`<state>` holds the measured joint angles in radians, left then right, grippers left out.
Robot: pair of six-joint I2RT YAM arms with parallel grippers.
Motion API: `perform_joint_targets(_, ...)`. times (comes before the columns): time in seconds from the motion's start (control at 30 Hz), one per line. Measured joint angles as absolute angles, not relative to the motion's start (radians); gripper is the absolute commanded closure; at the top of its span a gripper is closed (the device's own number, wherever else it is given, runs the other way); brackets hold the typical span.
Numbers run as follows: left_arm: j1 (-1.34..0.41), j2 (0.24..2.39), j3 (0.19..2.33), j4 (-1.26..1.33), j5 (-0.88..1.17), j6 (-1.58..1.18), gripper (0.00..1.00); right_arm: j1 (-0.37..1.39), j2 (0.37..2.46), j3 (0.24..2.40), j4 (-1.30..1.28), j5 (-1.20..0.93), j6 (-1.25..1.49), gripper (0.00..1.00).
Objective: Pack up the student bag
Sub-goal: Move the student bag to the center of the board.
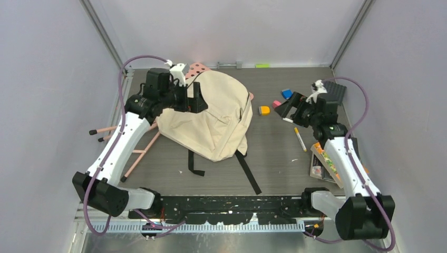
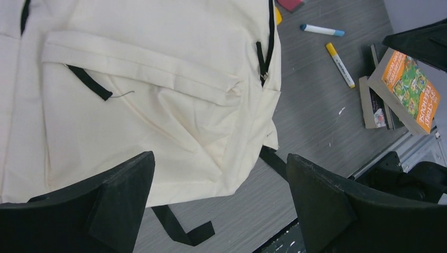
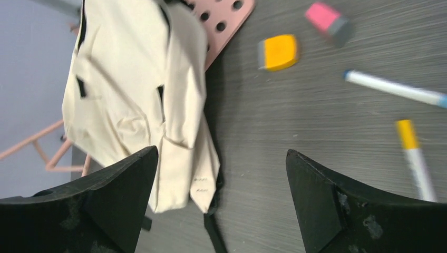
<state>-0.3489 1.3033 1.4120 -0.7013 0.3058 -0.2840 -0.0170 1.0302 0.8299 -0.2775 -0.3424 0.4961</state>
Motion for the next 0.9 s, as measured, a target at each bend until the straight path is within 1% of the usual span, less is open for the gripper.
perform_joint_targets(0.1, -0.348, 1.316, 1.374, -0.69, 0.325, -0.283, 0.01, 0.098, 1.119, 0.862, -0.278, -0.349, 0.493, 0.03)
perform_joint_targets(0.2, -0.347, 1.316, 1.333, -0.711, 0.293, -0.265, 0.02, 0.207, 1.214, 0.891, -0.249, -0.34, 0.493, 0.04)
perform_joint_targets(0.27, -0.348, 1.316, 1.327, -0.731, 0.247, -0.249, 0.02, 0.263, 1.296, 0.915, -0.213, -0.331, 0.501, 0.07)
perform_joint_targets(0.3, -0.347, 1.314, 1.327, -0.733, 0.218, -0.241, 0.01, 0.282, 1.343, 0.933, -0.191, -0.322, 0.506, 0.13)
perform_joint_targets(0.33, -0.347, 1.312, 1.326, -0.733, 0.201, -0.232, 0.02, 0.293, 1.389, 0.951, -0.175, -0.315, 0.512, 0.16)
perform_joint_targets(0.37, -0.347, 1.306, 1.325, -0.733, 0.182, -0.226, 0.02, 0.303, 1.441, 0.976, -0.153, -0.307, 0.519, 0.22)
perform_joint_targets(0.43, -0.347, 1.287, 1.317, -0.731, 0.151, -0.22, 0.02, 0.314, 1.546, 1.027, -0.109, -0.297, 0.535, 0.27)
perform_joint_targets(0.63, -0.347, 1.241, 1.303, -0.73, 0.112, -0.205, 0.02, 0.331, 1.75, 1.136, -0.029, -0.293, 0.582, 0.28)
perform_joint_targets(0.67, -0.347, 1.241, 1.303, -0.73, 0.112, -0.205, 0.02, 0.332, 1.77, 1.148, -0.022, -0.294, 0.587, 0.3)
perform_joint_targets(0.7, -0.347, 1.242, 1.303, -0.73, 0.112, -0.205, 0.02, 0.334, 1.786, 1.158, -0.016, -0.295, 0.591, 0.38)
perform_joint_targets(0.73, -0.347, 1.242, 1.303, -0.73, 0.112, -0.205, 0.02, 0.335, 1.797, 1.166, -0.01, -0.297, 0.595, 0.51)
perform_joint_targets(0.77, -0.347, 1.242, 1.303, -0.73, 0.112, -0.205, 0.02, 0.337, 1.803, 1.169, -0.006, -0.3, 0.598, 0.59)
perform_joint_targets(0.8, -0.347, 1.242, 1.303, -0.73, 0.112, -0.205, 0.02, 0.34, 1.807, 1.171, 0.0, -0.301, 0.601, 0.74)
perform_joint_targets(0.83, -0.347, 1.242, 1.303, -0.73, 0.113, -0.205, 0.02, 0.342, 1.807, 1.171, 0.006, -0.302, 0.604, 0.8)
perform_joint_targets(0.87, -0.347, 1.243, 1.303, -0.73, 0.112, -0.205, 0.02, 0.344, 1.807, 1.171, 0.012, -0.304, 0.608, 0.91)
perform_joint_targets(0.9, -0.347, 1.244, 1.303, -0.73, 0.112, -0.205, 0.02, 0.345, 1.807, 1.171, 0.02, -0.308, 0.612, 0.97)
